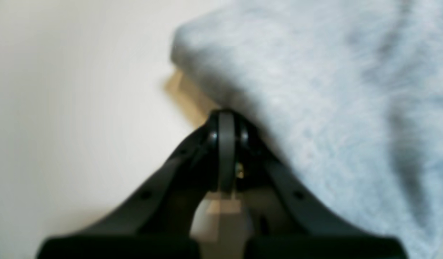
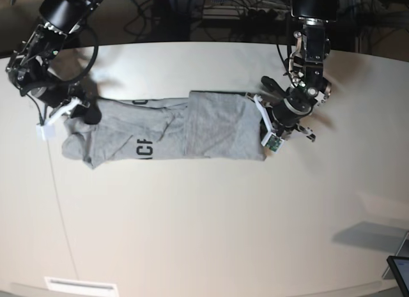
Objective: Fold the T-shirt properly
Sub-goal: 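Fold the doubled strip again toward the right gripper with the left gripper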
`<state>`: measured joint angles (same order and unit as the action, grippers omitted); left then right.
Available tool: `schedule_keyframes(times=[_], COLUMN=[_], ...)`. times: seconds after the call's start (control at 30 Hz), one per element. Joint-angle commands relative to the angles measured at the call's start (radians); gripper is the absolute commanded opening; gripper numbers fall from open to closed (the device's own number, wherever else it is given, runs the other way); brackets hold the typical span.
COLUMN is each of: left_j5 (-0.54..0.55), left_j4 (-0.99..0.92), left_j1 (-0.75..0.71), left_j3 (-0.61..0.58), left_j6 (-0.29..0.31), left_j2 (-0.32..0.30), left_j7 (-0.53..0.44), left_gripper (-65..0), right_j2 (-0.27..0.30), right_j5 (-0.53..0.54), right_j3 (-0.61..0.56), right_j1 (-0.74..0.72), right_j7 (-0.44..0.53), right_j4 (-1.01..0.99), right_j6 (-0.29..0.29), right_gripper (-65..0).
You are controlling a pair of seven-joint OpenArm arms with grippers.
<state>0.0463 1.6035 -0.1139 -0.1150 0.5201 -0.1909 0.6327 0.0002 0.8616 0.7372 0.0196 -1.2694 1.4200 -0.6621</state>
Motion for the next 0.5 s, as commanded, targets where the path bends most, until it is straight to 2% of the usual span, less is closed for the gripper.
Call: schedule_keyframes(times=[0.0,0.13,0.2,0.47], left_j5=[-0.003,-0.003,-0.003,-0.003], left_j4=[-0.006,-0.007,-0.025,-0.055], left_j1=[-0.013,0.003,0.016,0.069], left_j3=[-0.021,-0.045,-0.044,-0.045], left_j6=[0.030,0.030,0.030,0.030], left_j2=[0.003,0.038,0.057,0.069], left_j7=[0.062,0.065,0.100,0.117], left_gripper=[-65.0,-65.0,-65.0,-65.0], right_j2=[0.013,0.040,0.047,0.088], right_j5=[0.028,0.026,0.026,0.023], right_j3=[0.003,0.005,0.006,0.006], right_j1=[-0.013,-0.011,-0.005,0.030], right_j7=[0.013,0.013,0.013,0.013], right_j4=[0.020,0.037,0.072,0.216], right_j6=[-0.005,-0.005,-0.003,0.002], right_gripper=[-64.9,-65.0,-65.0,-65.0])
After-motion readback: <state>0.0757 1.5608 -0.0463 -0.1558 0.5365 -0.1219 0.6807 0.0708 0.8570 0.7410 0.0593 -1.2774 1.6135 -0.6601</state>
